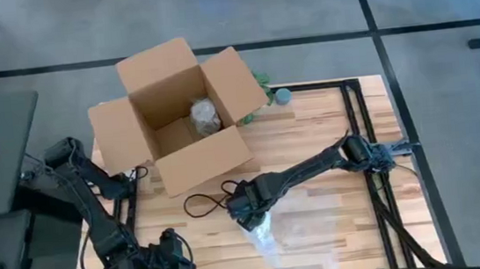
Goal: Wrap mug
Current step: Wrap the blue mug with the bubble wrap
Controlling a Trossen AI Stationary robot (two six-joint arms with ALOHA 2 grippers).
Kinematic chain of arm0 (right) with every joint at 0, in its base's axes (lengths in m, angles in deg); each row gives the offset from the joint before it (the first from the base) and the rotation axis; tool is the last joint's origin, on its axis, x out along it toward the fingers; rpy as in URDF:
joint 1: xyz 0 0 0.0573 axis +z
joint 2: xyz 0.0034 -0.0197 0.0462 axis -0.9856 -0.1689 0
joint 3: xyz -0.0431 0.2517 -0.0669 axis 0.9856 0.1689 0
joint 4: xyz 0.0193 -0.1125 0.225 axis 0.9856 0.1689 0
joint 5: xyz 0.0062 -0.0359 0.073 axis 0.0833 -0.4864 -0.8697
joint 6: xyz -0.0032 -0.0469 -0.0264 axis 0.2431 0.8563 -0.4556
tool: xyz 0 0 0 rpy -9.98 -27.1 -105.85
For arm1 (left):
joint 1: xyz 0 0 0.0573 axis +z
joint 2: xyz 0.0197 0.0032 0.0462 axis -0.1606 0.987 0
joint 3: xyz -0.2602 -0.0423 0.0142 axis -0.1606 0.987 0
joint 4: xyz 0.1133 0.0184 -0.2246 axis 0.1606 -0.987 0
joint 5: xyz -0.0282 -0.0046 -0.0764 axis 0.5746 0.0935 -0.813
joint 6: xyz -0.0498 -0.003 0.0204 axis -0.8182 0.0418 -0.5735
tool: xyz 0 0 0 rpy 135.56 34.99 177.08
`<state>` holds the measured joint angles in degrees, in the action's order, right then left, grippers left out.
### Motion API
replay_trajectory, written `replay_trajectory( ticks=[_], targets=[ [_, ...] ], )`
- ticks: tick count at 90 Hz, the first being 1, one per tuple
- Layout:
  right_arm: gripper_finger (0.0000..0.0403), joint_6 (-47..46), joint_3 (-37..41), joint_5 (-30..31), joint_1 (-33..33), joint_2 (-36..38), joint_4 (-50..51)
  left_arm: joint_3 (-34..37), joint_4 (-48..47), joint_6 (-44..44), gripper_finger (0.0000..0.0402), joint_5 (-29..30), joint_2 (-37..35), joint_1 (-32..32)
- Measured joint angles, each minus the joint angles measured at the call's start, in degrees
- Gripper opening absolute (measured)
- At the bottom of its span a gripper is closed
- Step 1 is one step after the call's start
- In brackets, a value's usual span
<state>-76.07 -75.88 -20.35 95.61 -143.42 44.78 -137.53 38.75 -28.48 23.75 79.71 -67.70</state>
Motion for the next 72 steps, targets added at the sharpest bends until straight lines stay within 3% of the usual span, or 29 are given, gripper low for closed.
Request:
replay_trajectory(
  ticks=[16, 35, 54, 72],
  targets=[
    [0.0024, 13.8, -2.2, 2.5, -0.2, -0.3, -1.8, 0.0, -0.1, 0.3, 0.0000, 0.0, 0.0, 0.0],
    [0.0027, 30.1, -2.3, 1.0, 0.5, -0.3, -4.9, 0.0, -0.1, 0.3, 0.0000, 0.1, 0.0, 0.0],
    [0.0045, 32.0, -2.3, -0.3, 0.3, -0.2, -5.1, 0.0, -0.1, 0.3, 0.0000, 0.1, 0.0, 0.0],
    [0.0107, 31.8, -2.9, -1.6, 0.3, 0.1, -4.9, 0.0, -0.1, 0.3, 0.0000, 0.2, 0.0, 0.0]
  ],
)
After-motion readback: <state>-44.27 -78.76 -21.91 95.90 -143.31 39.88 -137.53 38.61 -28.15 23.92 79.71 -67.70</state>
